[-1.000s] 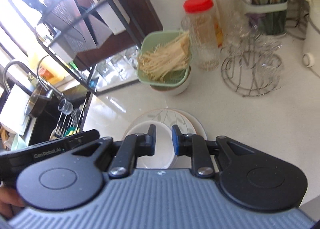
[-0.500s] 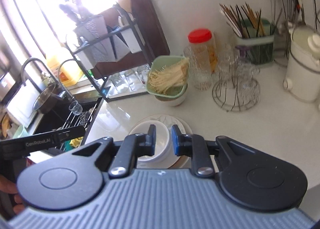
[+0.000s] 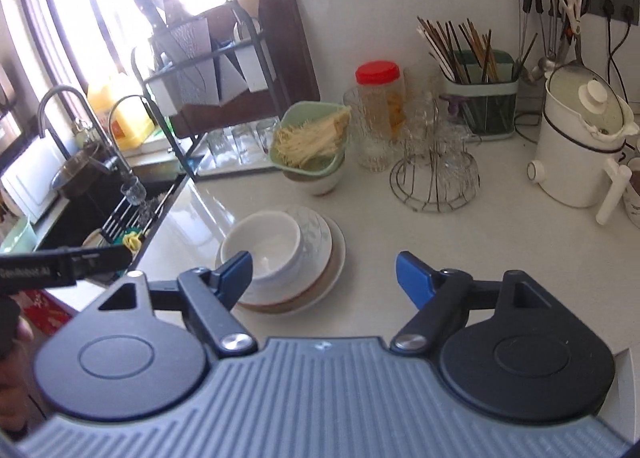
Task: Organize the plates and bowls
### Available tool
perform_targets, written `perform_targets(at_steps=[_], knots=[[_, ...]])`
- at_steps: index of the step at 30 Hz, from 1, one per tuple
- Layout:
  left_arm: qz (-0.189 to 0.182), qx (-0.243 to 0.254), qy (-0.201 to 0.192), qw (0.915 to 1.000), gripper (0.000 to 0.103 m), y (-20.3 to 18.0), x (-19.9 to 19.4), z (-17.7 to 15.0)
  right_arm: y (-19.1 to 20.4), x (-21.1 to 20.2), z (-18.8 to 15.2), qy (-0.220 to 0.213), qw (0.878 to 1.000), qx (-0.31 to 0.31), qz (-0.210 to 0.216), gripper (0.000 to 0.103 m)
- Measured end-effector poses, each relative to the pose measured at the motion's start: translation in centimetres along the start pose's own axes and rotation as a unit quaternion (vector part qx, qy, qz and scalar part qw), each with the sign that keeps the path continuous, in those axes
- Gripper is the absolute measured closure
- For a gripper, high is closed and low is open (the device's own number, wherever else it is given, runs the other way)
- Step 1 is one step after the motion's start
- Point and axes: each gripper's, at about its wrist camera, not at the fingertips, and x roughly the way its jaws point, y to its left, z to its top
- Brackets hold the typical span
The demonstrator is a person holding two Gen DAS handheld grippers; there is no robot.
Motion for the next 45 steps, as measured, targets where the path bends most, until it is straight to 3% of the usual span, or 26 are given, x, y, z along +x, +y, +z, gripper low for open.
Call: perform_targets(at_steps=[5,8,25,45], knots=[[0.006,0.017,-0.002,0.9998,0.005,-0.5,-0.6,-0.4,0.1,-1.2,-0.7,-0.021,1.0,0.001,0.009,0.0],[0.026,0.031,-0.009,0.9991,0.005,-1.0,-1.0,-0.6,0.1,-1.3,-0.8,-0.017,1.0,0.001,0.013,0.0],[0.049,0.008,-0.016,0.9986,0.005,-0.3,-2.4,-1.4,0.5,-1.3,-1.5,-0.004,1.0,-0.008,0.025,0.0],[0.049,0.015,-0.01,0.9987,0.005,-0.1,-2.9,-1.6,1.4,-1.5,-1.7,0.0,0.999,-0.012,0.031,0.0]])
